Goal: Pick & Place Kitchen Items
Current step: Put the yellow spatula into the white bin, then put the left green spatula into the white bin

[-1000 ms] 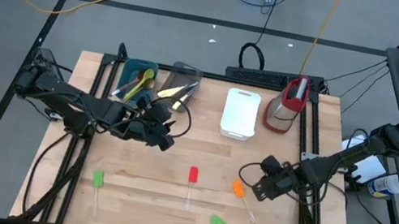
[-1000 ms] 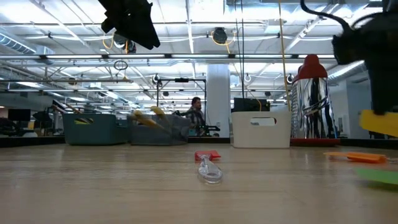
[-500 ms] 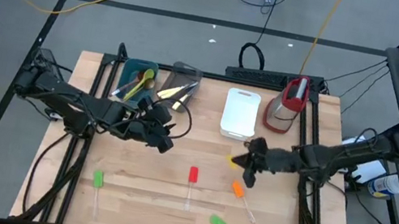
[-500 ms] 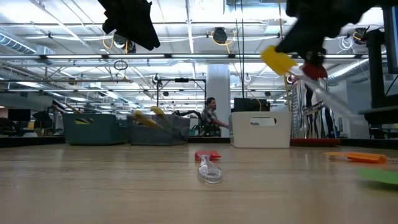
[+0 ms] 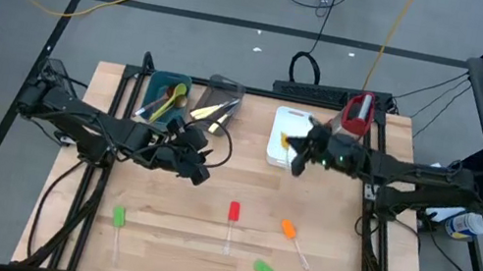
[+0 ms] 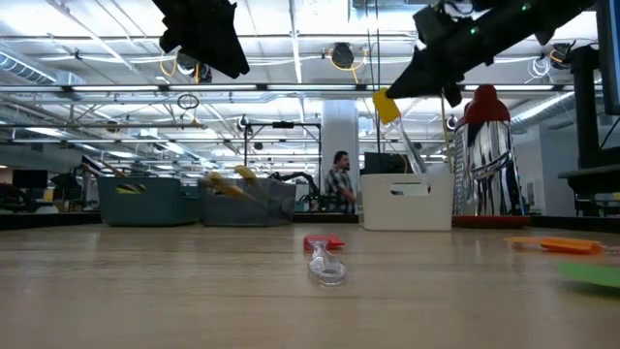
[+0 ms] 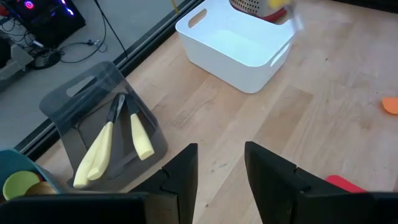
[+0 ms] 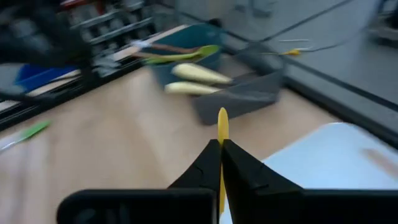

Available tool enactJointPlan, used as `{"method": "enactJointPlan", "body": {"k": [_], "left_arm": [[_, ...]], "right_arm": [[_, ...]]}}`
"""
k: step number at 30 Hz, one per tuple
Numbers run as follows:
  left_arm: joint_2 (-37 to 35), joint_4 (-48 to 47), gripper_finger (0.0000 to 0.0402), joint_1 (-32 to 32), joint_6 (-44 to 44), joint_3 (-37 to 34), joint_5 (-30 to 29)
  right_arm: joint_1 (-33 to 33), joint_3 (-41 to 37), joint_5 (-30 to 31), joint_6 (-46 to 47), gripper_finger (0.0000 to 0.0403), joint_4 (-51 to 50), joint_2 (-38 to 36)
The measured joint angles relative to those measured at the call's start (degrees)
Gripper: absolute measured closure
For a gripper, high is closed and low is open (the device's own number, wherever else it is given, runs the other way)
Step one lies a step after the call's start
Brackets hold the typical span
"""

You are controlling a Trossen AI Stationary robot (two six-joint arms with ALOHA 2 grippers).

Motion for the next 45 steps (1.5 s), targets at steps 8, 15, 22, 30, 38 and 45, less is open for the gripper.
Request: {"method": "enactJointPlan", "body": {"k": [8, 15, 22, 30, 38, 45], "left_arm": [[0.01, 0.00, 0.0266, 0.00, 0.10, 0.00, -0.01], [-0.01, 0.02, 0.0266, 0.01, 1.29, 0.00, -0.01], [0.01, 0.13, 0.0266, -0.01, 1.50, 0.00, -0.02], [0.00, 0.23, 0.0266, 0.00, 1.50, 0.00, -0.03], [-0.01, 0.35, 0.0266, 0.01, 1.52, 0.00, -0.05], [-0.01, 0.35, 0.0266, 0.01, 1.52, 0.00, -0.05]], "right_arm": [[-11.24, 0.00, -0.23, 0.00, 0.0403, -0.02, 0.01], [-16.24, -1.60, -0.28, 0.68, 0.0403, -0.42, 1.99], [-16.58, -5.86, -1.32, 3.49, 0.0403, 0.04, 5.67], [-16.58, -7.82, -1.35, 3.87, 0.0403, 1.28, 9.00], [-16.58, -7.80, -1.49, 4.82, 0.0391, 1.99, 13.44], [-16.56, -7.82, -1.49, 3.67, 0.0341, 4.21, 15.76]]}}
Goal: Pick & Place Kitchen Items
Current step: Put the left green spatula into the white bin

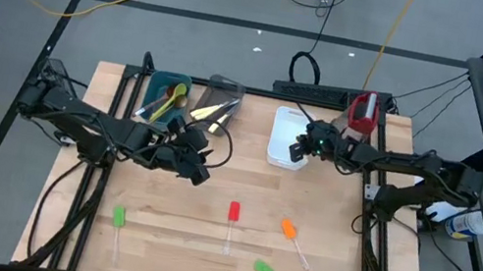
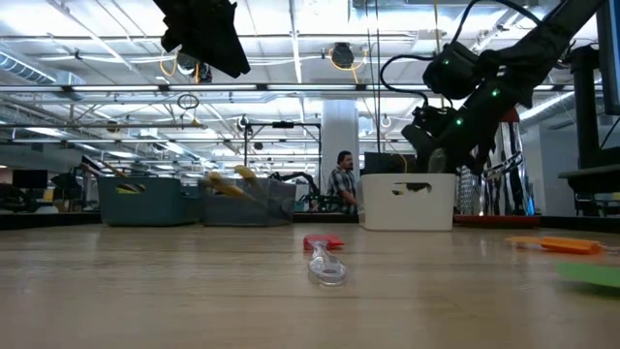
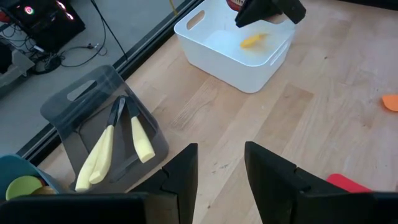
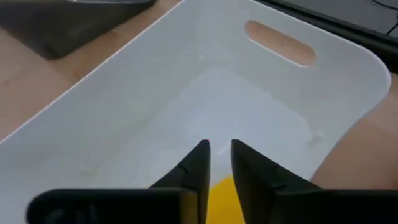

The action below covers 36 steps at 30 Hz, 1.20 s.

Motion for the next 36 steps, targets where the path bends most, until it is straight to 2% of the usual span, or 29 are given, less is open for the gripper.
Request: {"method": "enactJointPlan", "body": {"k": [6, 10, 15, 19, 26, 36], "left_arm": [[0.02, -0.08, 0.0265, 0.00, 0.00, 0.00, 0.02], [0.00, -0.68, 0.0265, 0.00, 0.16, 0.00, 1.28], [0.00, -0.83, 0.0266, -0.73, 1.43, 0.00, 5.36], [-0.65, -1.88, 0.0266, -2.33, 1.17, 0.00, 5.73], [-3.29, -9.00, 0.0266, -4.93, -8.15, 0.03, 6.70], [-4.69, -21.78, 0.0266, -9.59, -19.88, 0.04, 18.11]], "right_arm": [[0.17, 0.00, -0.13, -2.43, 0.0297, 2.70, -0.32], [1.75, 0.00, -0.18, -2.98, 0.0279, 9.62, -1.54], [5.94, 0.02, -2.33, -5.48, 0.0274, 19.12, -3.74], [11.89, 0.02, -4.77, -6.73, 0.0280, 23.15, -4.74], [21.83, 0.04, -4.63, -7.34, 0.0283, 23.52, -4.72], [30.58, 0.04, -4.61, -7.91, 0.0255, 22.96, -4.70]]}}
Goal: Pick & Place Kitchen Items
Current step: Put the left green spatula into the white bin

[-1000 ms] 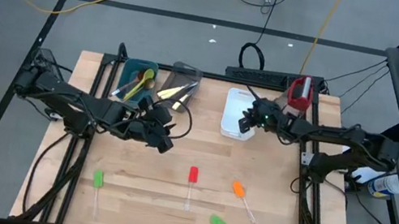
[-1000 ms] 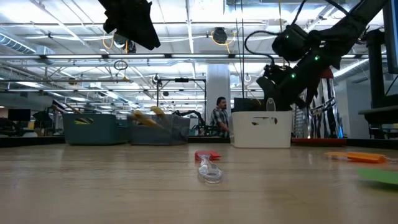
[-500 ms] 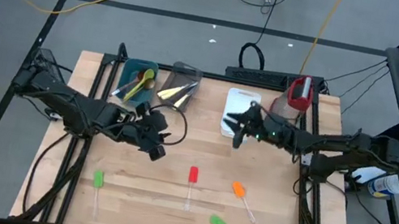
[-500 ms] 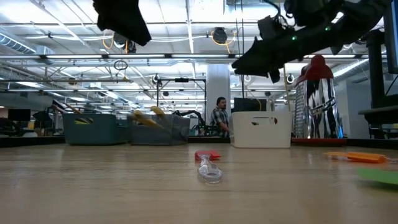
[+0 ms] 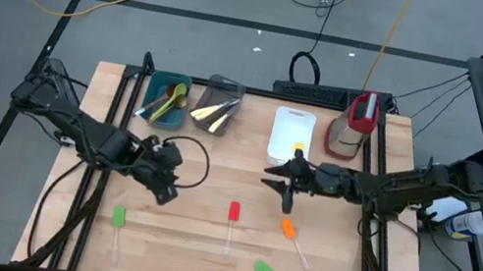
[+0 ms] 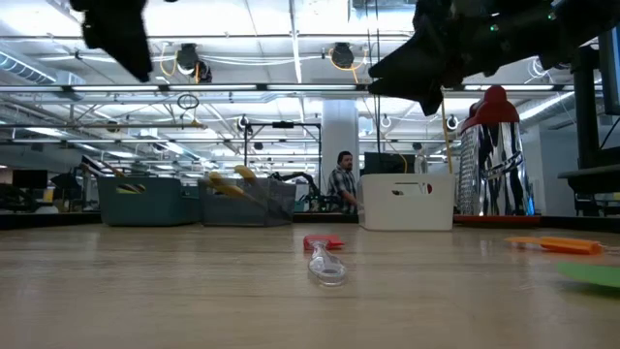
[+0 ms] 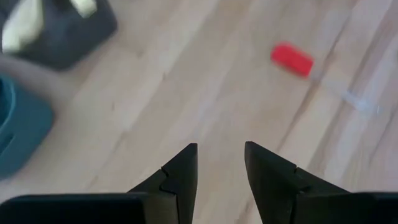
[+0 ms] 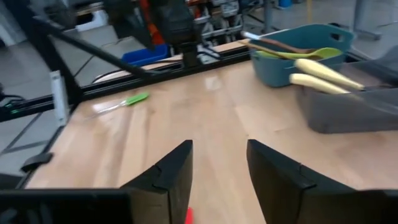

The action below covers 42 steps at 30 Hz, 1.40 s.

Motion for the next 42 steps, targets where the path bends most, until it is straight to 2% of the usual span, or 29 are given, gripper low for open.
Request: {"method": "enactJointPlan", "body": {"k": [2, 6, 9, 14, 19, 22, 26, 29, 39, 42], "left_arm": [[-0.88, -2.74, 0.0266, -0.64, -0.44, -0.01, 1.32], [-4.48, -5.58, 0.0266, -1.65, -3.89, -0.42, -0.64], [-7.96, -4.80, 0.0266, -2.42, -6.29, -3.73, 1.16], [-12.17, -3.66, 0.0266, -4.61, -22.53, -12.38, 5.02], [-13.32, -3.64, 0.0266, -7.26, -38.92, -19.86, 14.48], [-13.27, -3.48, 0.0266, -9.09, -45.73, -22.94, 19.55], [-13.25, -2.36, 0.0266, -11.64, -53.39, -26.51, 23.15], [-13.25, 0.87, 0.0266, -13.57, -57.52, -28.47, 24.98], [-11.75, 11.90, 0.0266, -19.79, -64.95, -31.73, 25.09], [-10.31, 15.71, 0.0266, -21.78, -69.67, -33.26, 27.30]], "right_arm": [[1.11, 0.00, 0.02, 0.52, 0.0243, 0.00, 0.00], [2.39, 0.00, 0.04, 3.92, 0.0222, -0.28, 0.00], [2.92, 0.00, 0.04, 4.98, 0.0210, -0.78, 0.00], [3.32, 0.00, 0.07, 4.92, 0.0204, -0.71, 0.00], [3.30, 0.00, 0.08, 4.92, 0.0208, -0.70, 0.00], [3.32, 0.00, 0.07, 4.90, 0.0211, -0.72, 0.00], [3.30, 0.00, 0.08, 4.70, 0.0213, -1.44, 0.00], [3.30, 0.00, 0.09, 4.70, 0.0212, -1.53, 0.00], [3.30, 0.00, 0.07, 4.68, 0.0219, -1.95, 0.00], [3.30, 0.00, 0.07, 4.70, 0.0220, -2.04, 0.00]]}}
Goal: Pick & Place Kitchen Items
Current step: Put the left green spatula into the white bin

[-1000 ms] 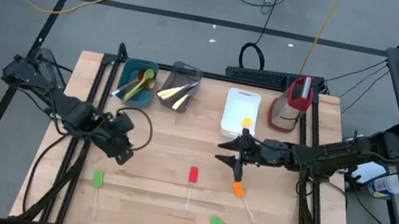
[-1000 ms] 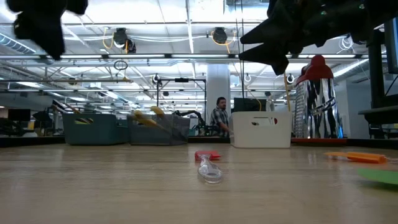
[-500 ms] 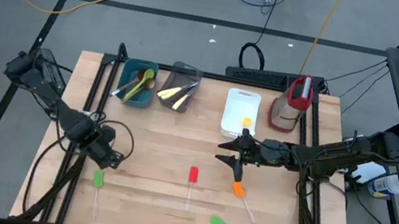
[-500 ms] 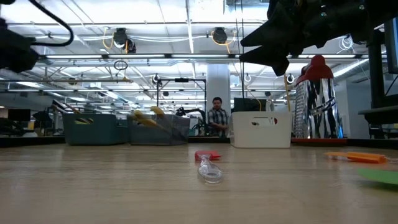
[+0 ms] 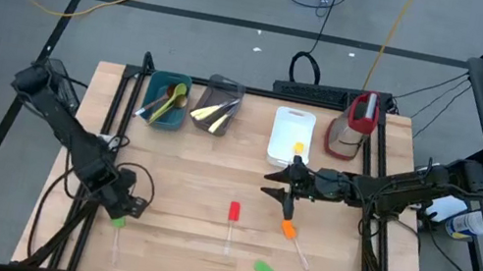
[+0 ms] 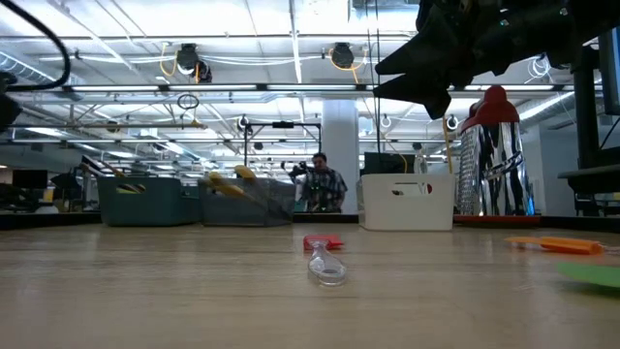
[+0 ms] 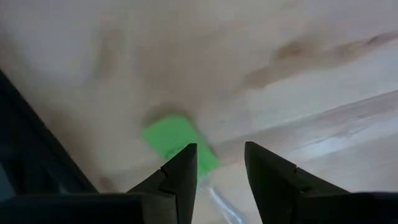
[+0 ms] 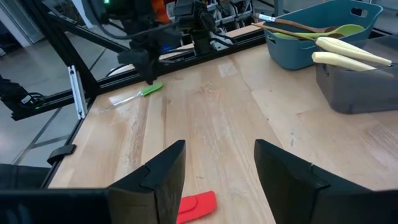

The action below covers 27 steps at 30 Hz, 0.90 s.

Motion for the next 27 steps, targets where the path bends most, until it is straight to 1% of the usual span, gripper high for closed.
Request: {"method": "enactJointPlan", "body": {"k": [4, 8, 12, 19, 27], "left_arm": [[2.27, 1.75, 0.0266, -2.20, -6.97, -0.42, 3.42], [3.76, 1.72, 0.0266, -4.08, -14.93, -0.42, 3.74], [5.11, 1.93, 0.0266, -5.77, -20.29, -0.43, 3.70], [7.84, 3.92, 0.0266, -7.99, -24.99, -0.44, 3.66], [11.37, 4.98, 0.0266, -8.33, -23.88, -0.20, 3.62]], "right_arm": [[0.00, 0.00, 0.02, -0.38, 0.0221, 0.01, 0.00], [0.00, 0.00, 0.00, -1.38, 0.0222, -0.41, 0.00], [0.00, 0.00, 0.00, -1.37, 0.0223, -0.43, 0.00], [0.00, 0.00, 0.00, -1.36, 0.0225, -0.41, 0.00], [0.00, 0.00, 0.00, -1.35, 0.0227, -0.42, 0.00]]}}
